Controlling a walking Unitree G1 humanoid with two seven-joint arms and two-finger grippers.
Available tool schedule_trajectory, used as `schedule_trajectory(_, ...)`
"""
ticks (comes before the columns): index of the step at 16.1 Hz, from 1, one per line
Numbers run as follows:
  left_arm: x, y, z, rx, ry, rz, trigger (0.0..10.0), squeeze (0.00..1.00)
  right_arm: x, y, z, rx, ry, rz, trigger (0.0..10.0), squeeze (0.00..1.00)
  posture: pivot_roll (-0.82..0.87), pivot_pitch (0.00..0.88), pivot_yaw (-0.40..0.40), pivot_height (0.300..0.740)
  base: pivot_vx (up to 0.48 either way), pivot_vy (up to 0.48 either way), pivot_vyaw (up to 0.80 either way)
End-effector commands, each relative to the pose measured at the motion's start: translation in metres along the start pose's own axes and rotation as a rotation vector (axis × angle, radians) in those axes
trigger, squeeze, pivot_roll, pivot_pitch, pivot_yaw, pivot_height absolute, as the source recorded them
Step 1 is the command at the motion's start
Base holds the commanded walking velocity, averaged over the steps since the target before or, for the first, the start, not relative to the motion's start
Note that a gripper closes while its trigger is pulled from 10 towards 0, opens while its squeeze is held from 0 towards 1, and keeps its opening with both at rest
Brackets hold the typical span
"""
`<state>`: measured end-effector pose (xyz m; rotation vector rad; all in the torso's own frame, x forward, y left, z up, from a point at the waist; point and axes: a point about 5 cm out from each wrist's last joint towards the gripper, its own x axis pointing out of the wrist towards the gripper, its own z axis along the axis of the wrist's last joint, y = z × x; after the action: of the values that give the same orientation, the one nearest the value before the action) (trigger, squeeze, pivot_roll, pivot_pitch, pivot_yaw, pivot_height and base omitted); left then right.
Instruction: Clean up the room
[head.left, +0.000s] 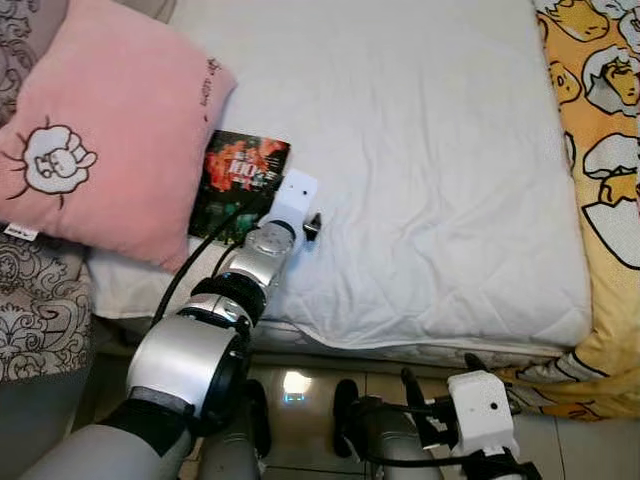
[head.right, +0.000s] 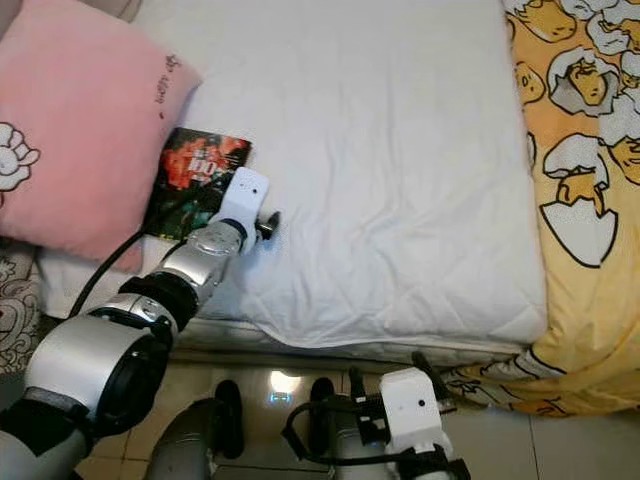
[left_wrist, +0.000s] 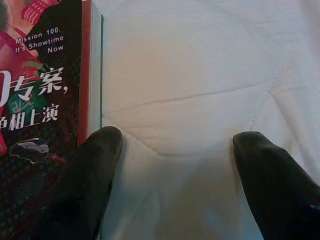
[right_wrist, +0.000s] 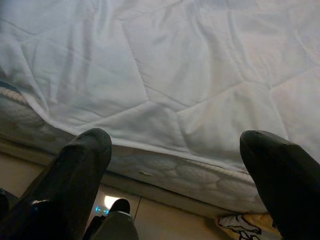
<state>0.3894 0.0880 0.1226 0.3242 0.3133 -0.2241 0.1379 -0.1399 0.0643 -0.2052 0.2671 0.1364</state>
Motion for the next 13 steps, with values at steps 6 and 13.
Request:
schedule_trajectory(6,-0.004,-0.047,0.015,-0.183,-0.137,-0.250,10.0,0.00,0.043,-0.015,0.010,0.014,-0.067,-0.015,10.0,0.00,-0.07,0.189,-0.058,0.740,0.000,0.000,0.00)
schedule_trajectory(13,-0.045,-0.026,0.013,-0.285,-0.474,-0.247,10.0,0.00,0.108,-0.078,0.037,0.108,-0.172,-0.226,10.0,0.00,0.04,0.000,-0.025,0.740,0.000,0.000,0.00)
